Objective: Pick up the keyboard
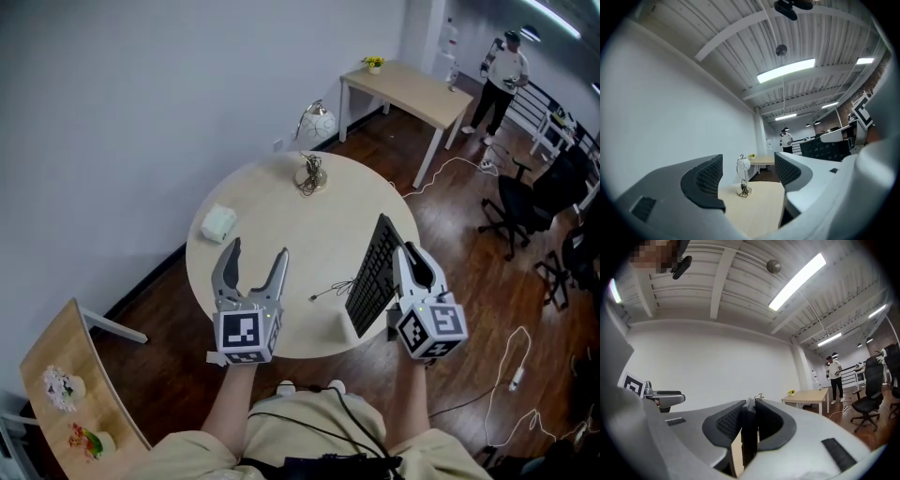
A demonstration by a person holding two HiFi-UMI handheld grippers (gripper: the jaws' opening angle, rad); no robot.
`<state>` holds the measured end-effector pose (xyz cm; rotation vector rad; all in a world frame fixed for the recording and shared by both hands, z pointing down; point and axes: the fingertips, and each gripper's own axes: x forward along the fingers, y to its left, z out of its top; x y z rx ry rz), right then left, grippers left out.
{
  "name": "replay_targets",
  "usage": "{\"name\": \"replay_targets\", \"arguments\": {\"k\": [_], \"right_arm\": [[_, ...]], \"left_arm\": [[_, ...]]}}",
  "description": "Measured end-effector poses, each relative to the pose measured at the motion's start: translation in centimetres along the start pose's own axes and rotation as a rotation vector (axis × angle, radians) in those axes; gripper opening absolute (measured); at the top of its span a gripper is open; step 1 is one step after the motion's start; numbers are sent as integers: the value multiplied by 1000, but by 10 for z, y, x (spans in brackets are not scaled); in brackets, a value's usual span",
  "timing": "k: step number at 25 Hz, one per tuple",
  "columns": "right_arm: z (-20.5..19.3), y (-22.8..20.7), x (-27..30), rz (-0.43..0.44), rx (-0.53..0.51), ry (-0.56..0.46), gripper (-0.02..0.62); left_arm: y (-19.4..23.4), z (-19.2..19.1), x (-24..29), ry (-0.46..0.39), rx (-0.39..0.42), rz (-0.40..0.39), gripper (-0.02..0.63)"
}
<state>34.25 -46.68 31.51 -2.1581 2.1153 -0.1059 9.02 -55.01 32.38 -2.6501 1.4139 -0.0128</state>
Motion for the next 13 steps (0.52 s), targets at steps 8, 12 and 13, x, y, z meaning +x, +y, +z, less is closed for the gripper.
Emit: {"name": "replay_targets", "arguments": {"k": [8,12,13], "right_arm": [[2,-4,1,-9,-7,4,77],[5,-12,1,-24,-3,-1,77],[6,-14,2,-27,-2,-3,77]], "left_arm": [[-11,-4,9,38,25,-31,348],[-13,-2,14,43,17,-45,348],[-15,-1,16,44,12,-55,348]]}}
